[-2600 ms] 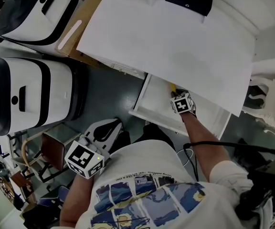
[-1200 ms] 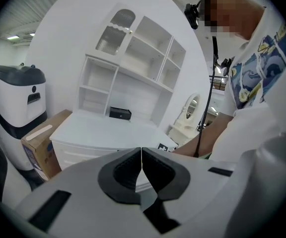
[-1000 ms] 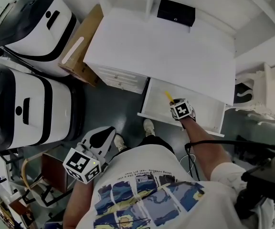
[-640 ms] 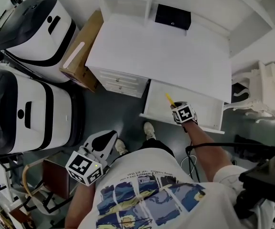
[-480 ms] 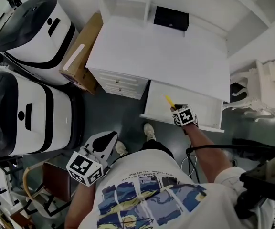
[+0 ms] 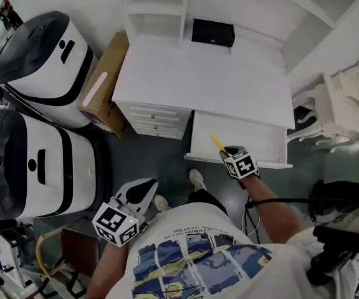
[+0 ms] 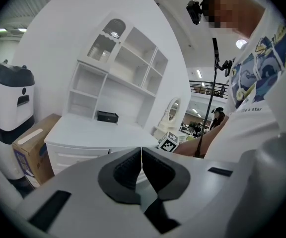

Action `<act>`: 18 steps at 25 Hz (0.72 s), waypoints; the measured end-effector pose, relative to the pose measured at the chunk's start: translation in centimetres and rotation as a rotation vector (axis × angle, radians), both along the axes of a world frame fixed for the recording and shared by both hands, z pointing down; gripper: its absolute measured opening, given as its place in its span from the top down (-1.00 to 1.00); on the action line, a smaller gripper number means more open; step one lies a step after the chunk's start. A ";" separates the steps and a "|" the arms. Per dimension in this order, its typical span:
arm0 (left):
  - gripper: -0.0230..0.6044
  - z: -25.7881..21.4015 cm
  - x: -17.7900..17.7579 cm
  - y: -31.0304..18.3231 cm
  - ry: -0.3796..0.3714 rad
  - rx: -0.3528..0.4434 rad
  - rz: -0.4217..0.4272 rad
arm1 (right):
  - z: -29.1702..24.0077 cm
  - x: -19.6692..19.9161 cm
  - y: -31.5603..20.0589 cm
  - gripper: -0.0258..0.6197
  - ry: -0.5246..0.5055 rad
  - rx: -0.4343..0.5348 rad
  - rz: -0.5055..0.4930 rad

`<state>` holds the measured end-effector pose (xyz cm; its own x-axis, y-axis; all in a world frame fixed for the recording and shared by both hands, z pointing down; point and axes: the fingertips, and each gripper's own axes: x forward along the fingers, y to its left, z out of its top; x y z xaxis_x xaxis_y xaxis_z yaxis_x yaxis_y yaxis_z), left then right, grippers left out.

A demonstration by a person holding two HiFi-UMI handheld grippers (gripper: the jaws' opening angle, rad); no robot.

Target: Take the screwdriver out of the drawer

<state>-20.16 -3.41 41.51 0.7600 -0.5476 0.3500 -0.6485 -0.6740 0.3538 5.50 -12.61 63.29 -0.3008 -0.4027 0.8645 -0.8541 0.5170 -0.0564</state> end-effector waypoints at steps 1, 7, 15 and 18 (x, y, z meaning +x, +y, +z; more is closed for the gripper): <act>0.88 0.0 -0.2 0.1 0.000 0.001 0.007 | -0.6 -0.5 0.3 0.62 -0.005 0.008 -0.001; 0.88 0.4 -1.6 1.1 0.001 -0.002 0.028 | -3.6 -4.3 2.1 0.62 -0.048 0.052 -0.022; 0.88 1.0 -3.1 1.9 0.004 -0.006 0.041 | -6.4 -7.9 4.6 0.62 -0.093 0.077 -0.045; 0.88 0.9 -3.4 2.0 0.008 -0.007 0.045 | -7.4 -8.9 5.3 0.62 -0.107 0.083 -0.055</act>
